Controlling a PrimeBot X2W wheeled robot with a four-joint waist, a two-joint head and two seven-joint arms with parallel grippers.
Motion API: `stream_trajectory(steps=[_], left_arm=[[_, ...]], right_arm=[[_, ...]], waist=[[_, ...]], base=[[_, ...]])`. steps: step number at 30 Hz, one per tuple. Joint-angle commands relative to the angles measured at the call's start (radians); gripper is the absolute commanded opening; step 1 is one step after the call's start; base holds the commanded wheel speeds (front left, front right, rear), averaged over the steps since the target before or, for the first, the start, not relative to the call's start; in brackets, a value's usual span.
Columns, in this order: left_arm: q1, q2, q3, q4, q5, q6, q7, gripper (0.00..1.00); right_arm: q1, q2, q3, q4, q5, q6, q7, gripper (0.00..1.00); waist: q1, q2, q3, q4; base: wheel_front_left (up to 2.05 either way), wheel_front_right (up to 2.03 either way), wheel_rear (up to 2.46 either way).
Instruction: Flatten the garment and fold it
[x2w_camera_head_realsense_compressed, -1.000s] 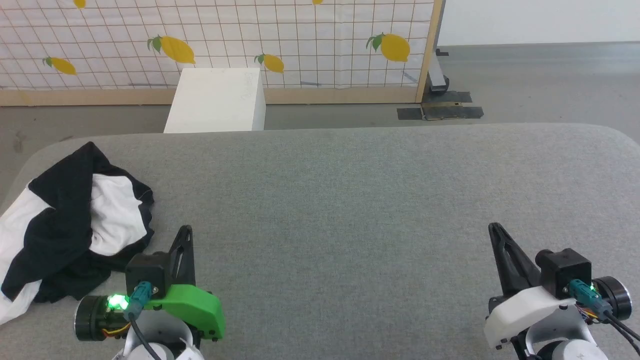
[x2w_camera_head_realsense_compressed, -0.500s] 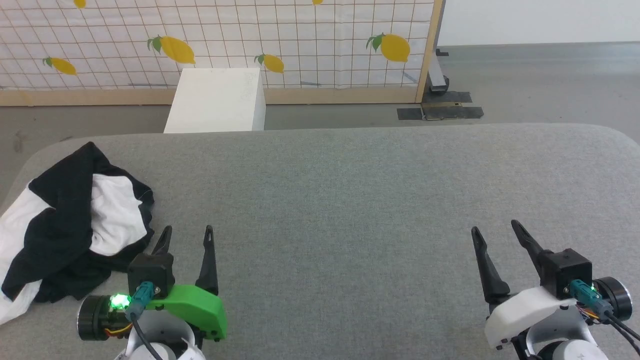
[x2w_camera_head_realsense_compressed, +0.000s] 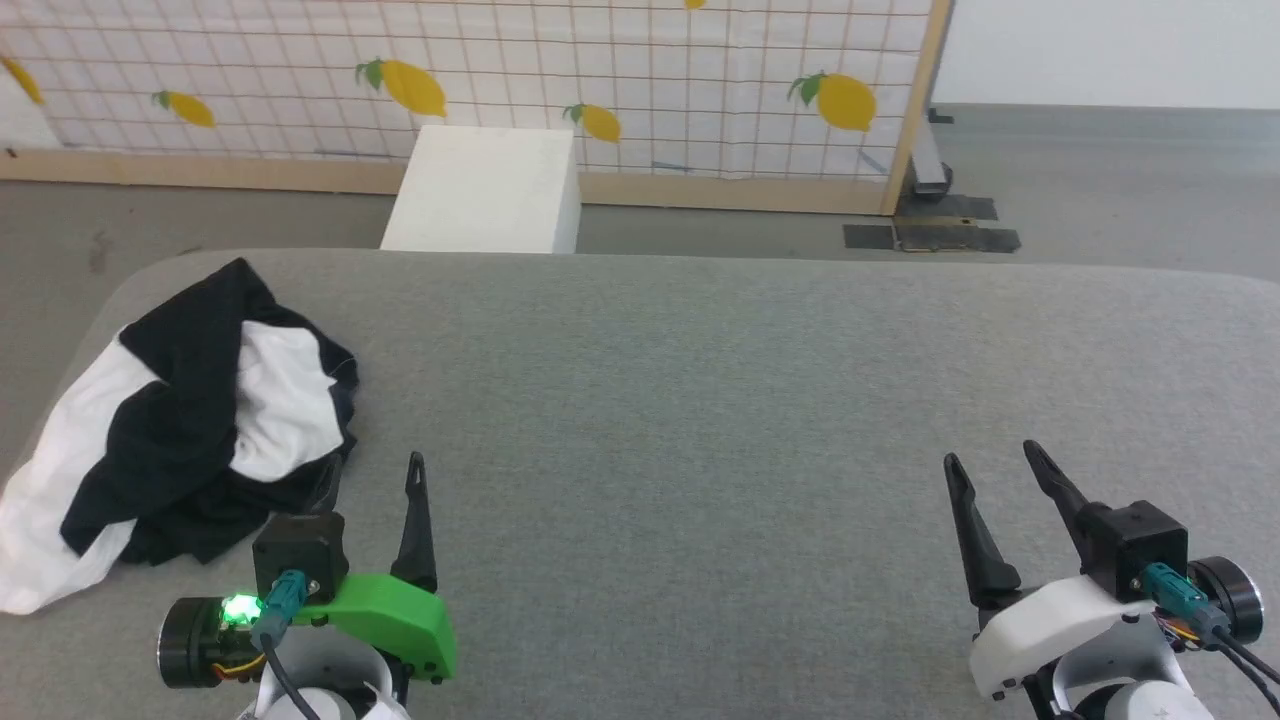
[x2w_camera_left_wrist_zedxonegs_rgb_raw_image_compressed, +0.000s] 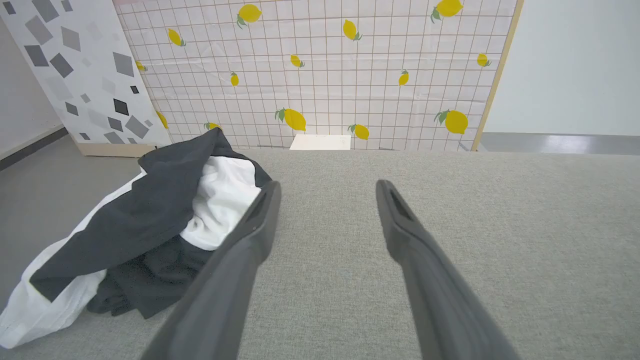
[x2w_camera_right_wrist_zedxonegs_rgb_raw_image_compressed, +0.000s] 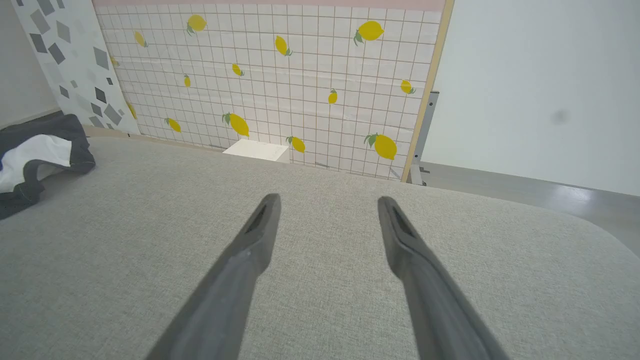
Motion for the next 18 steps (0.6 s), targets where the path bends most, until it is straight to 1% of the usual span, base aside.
stream_trajectory(steps=[1,8,18], left_arm=[[-0.004,0.004,-0.002,0.005,-0.010,0.008,-0.010,1.00],[0.003,0.011,0.002,0.007,-0.023,0.024,-0.025,1.00],[0.014,0.016,0.004,0.006,-0.040,0.049,-0.045,1.00]], right_arm=[[-0.004,0.000,0.001,0.004,0.009,0.000,-0.010,1.00],[-0.006,0.000,0.013,0.012,0.019,0.000,-0.020,1.00],[-0.009,0.000,0.025,0.022,0.034,-0.001,-0.038,1.00]], waist=[[0.0000,0.0000,-0.001,0.027],[0.0000,0.0000,-0.007,0.090],[0.0000,0.0000,-0.007,0.145]], base=[[0.00,0.00,0.00],[-0.02,-0.02,-0.02],[-0.14,-0.14,-0.14]])
